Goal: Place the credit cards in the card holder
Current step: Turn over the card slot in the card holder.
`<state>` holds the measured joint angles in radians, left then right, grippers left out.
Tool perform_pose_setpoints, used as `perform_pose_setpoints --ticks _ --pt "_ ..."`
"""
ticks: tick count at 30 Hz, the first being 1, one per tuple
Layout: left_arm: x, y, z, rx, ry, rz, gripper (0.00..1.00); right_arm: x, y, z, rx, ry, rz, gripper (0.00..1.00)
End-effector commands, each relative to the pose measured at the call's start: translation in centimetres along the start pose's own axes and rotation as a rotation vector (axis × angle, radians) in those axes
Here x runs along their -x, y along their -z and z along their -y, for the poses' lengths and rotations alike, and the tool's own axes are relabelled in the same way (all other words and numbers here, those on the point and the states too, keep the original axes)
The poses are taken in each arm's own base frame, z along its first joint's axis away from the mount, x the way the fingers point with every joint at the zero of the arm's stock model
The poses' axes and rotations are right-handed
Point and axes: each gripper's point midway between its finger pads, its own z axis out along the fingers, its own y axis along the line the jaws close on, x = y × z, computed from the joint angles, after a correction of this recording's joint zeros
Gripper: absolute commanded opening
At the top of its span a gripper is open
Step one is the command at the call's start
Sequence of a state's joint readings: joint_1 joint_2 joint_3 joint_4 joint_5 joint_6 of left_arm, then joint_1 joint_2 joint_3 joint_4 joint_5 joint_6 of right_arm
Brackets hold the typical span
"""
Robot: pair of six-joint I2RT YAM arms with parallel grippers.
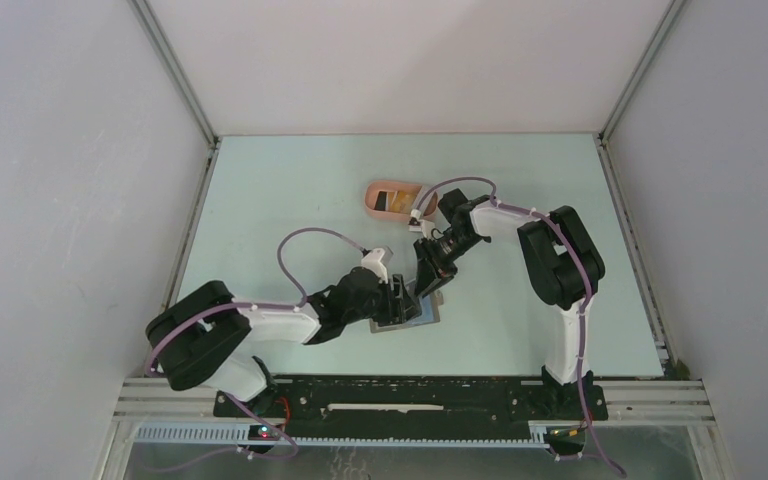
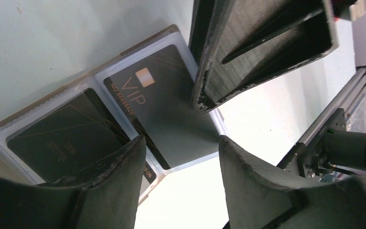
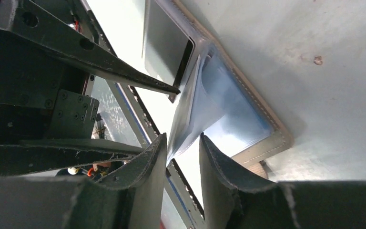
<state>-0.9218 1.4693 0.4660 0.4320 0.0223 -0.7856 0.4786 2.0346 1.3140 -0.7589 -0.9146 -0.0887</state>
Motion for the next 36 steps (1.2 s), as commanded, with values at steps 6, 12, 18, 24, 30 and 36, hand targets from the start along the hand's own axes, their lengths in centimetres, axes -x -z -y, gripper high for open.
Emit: perform_pose_setpoints --ticks 6,12,18,24,30,36 --pt "2.0 1.8 2.1 -0.078 -0.028 0.076 0.67 0.2 0.7 -2.5 0.130 0.006 0.017 0.39" --pt "1.8 1.5 1.6 -0.046 -0.026 0.067 0.65 0.2 0.6 -2.5 0.142 -0.002 0.016 0.39" --pt "2.0 1.6 1.1 -0.019 -0.020 0.079 0.61 0.2 0.6 -2.3 0.137 -0.010 0.015 0.39" --pt "2.0 1.5 1.0 -0.014 -0.029 0.076 0.64 0.1 0.5 -2.6 0.169 -0.020 0.008 0.35" --pt "1.9 1.1 0.9 -0.006 -0.033 0.066 0.64 0.1 0.4 -2.7 0.178 -0.024 0.006 0.32" --pt "1.6 0.9 0.3 0.017 -0.032 0.060 0.62 0.1 0.4 -2.6 0.178 -0.026 0.005 0.30"
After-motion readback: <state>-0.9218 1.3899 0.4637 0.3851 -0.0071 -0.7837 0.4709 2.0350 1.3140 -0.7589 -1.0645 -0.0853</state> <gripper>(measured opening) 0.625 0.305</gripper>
